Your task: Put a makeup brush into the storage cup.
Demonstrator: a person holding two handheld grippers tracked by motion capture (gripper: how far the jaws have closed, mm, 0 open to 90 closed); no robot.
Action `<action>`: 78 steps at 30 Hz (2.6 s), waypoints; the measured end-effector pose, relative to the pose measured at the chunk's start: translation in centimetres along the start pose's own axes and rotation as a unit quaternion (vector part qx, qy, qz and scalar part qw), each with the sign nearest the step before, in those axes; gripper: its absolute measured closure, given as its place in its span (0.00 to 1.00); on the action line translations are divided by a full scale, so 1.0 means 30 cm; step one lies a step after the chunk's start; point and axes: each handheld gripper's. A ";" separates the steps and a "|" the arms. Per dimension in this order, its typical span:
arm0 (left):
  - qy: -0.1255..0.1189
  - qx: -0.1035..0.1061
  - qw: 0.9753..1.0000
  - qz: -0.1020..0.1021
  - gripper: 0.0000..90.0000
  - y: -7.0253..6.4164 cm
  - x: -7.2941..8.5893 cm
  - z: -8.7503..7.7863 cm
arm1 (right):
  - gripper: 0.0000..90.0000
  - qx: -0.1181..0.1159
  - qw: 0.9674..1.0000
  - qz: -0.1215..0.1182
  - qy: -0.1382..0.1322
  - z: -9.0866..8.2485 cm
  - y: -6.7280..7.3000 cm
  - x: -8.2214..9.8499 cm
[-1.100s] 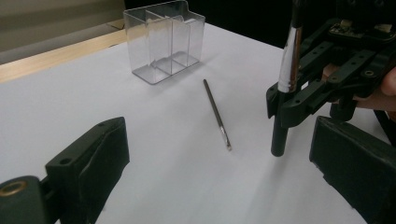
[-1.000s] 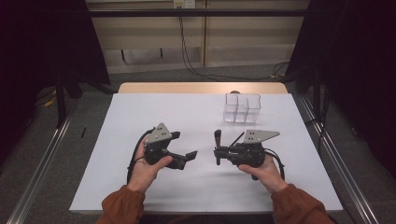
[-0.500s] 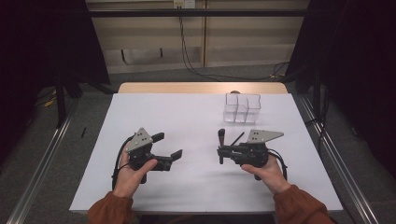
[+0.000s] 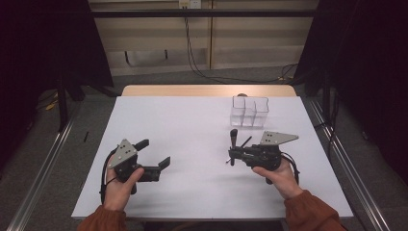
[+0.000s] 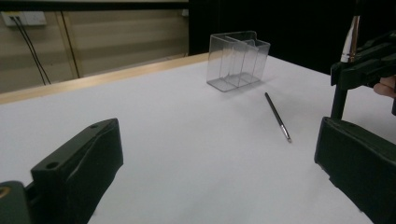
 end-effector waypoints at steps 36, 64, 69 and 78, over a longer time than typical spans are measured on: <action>-0.016 -0.060 0.998 -0.007 0.02 0.047 0.089 -0.129 | 0.89 0.097 0.994 -0.008 -0.054 -0.166 -0.132 -0.103; -0.013 -0.058 0.998 -0.001 0.03 0.026 0.090 -0.144 | 0.89 0.195 0.979 -0.021 -0.061 -0.218 -0.294 -0.272; -0.013 -0.056 0.998 0.003 0.03 0.024 0.088 -0.145 | 0.89 0.227 0.972 -0.014 -0.054 -0.213 -0.340 -0.287; -0.015 -0.055 0.998 0.006 0.03 0.028 0.088 -0.146 | 0.89 0.257 0.965 0.006 -0.056 -0.197 -0.409 -0.279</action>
Point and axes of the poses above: each handheld gripper's, and its own axes: z roughly forward along the jaws, x roughly out of its underside, y roughly to its left, and after that the axes turned 15 degrees about -x, right-handed
